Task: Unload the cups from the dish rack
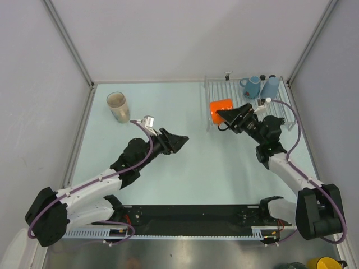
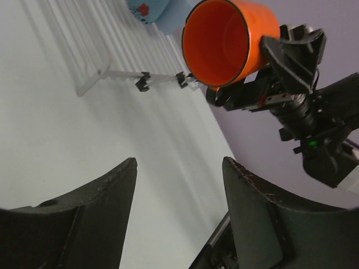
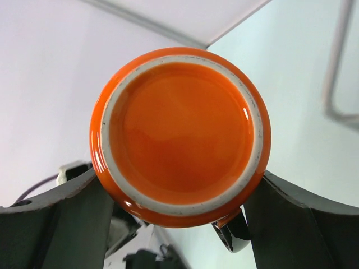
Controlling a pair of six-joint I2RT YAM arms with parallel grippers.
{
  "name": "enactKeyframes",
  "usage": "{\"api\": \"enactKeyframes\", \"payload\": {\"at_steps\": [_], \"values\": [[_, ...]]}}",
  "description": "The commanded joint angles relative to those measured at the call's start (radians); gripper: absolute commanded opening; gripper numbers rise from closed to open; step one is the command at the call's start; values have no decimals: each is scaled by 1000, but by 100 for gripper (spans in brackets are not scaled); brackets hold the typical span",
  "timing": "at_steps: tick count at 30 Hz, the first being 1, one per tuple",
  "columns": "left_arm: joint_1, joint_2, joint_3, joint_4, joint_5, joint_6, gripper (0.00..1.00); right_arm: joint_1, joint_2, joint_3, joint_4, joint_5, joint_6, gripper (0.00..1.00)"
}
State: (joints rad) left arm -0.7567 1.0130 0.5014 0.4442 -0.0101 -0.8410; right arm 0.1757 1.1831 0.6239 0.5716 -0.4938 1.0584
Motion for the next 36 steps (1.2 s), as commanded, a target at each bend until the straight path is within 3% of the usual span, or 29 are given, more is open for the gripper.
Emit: {"api": "enactKeyframes", "payload": {"at_steps": [1,11,19,36], "values": [[-15,2,-18,244,58,-23,66,106,-111,-33,243,-34,72,0],[-26,-25,-17,292,32,43,65,333,-119,-113,297,53,29,0],[-24,-71,-12,283,-25,54,68,373,-137,-139,281,57,5,0],[-24,36,35,340,121,-18,65,484,-83,-162,341,84,-20,0]]}}
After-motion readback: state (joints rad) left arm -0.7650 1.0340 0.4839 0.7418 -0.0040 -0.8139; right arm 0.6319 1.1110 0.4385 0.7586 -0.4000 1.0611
